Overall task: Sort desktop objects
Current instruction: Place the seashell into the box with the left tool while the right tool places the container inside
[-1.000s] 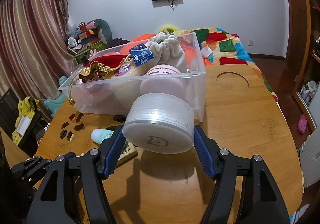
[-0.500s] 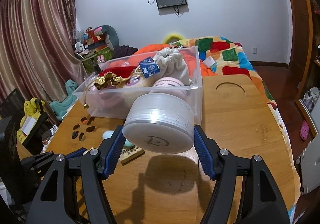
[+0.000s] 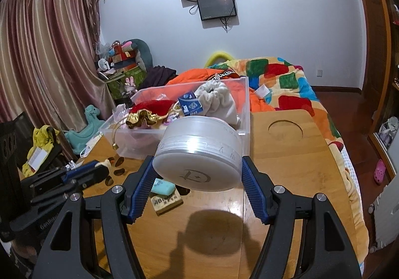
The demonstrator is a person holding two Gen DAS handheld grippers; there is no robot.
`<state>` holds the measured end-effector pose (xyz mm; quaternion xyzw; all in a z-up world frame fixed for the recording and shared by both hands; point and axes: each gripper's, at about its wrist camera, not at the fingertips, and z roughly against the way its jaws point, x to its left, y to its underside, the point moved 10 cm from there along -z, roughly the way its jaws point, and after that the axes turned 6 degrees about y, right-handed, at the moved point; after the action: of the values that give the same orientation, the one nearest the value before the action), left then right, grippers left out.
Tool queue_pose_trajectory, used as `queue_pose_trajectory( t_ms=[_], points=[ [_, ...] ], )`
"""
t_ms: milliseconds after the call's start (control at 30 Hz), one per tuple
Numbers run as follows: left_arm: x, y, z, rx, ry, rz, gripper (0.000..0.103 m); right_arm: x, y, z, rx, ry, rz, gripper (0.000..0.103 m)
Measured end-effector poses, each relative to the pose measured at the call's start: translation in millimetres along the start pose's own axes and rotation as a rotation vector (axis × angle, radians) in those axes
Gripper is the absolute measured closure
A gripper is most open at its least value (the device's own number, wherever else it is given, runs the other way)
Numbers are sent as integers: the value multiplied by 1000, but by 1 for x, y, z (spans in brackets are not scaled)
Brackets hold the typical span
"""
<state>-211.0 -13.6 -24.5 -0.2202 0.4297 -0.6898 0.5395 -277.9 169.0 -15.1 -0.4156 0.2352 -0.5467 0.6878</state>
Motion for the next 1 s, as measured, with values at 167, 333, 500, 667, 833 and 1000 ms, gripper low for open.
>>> queue_pose_trajectory(
  t_ms=[167, 333, 500, 667, 833, 1000],
  points=[
    [12, -16, -1, -23, -12, 21, 87, -4, -13, -3, -21, 4, 7, 39],
    [26, -32, -1, -49, -25, 38, 87, -5, -27, -8, -39, 5, 26, 39],
    [42, -49, -8, -64, -43, 49, 87, -4, -40, -24, -45, -2, 31, 39],
    [49, -59, -21, -61, -50, 47, 87, 1, -52, -44, -40, -10, 54, 39],
    [51, -60, -40, -38, -38, 48, 87, 2, -58, -65, -22, -13, 51, 39],
    [56, -61, -56, -20, -31, 55, 87, -1, -58, -81, -3, -10, 62, 39]
  ],
)
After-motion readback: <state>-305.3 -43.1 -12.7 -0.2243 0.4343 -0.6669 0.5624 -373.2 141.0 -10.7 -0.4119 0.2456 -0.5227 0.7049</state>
